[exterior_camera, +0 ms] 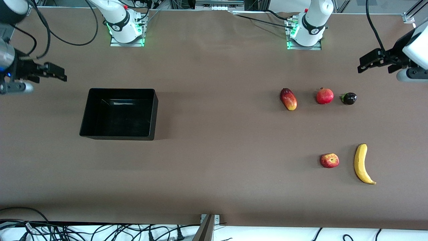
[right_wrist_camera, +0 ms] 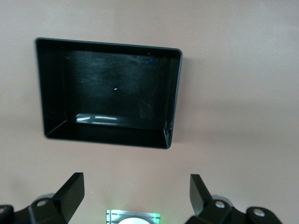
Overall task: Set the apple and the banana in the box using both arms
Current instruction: 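Reach the right gripper to the box rim while the left gripper approaches the apple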
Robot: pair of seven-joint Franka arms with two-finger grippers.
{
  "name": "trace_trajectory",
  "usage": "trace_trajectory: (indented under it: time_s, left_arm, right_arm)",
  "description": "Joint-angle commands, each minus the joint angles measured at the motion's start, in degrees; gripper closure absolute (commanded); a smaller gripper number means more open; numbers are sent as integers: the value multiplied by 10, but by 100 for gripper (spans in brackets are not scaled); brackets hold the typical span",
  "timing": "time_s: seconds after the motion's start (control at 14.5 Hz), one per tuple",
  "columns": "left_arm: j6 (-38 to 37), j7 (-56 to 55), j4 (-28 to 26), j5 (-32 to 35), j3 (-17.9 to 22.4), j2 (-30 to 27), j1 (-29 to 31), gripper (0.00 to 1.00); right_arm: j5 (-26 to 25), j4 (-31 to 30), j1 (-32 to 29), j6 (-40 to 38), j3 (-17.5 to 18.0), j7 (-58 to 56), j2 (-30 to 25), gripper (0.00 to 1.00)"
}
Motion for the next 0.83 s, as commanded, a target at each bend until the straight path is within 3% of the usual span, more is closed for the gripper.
trace_trajectory:
  time_s: [0.0, 0.55, 0.76]
  left_arm:
    - [40, 8, -14, -5, -2, 25, 17, 0]
    - [209, 65, -16, -5, -1, 143, 58, 0]
    - [291, 67, -15, -10, -2, 187, 70, 0]
  right_arm:
    - [-9, -6, -8, 51, -9, -8, 68, 0]
    - [-1, -237, -40, 390, -21, -11, 113, 0]
    - [2, -272, -43, 445, -21, -11, 126, 0]
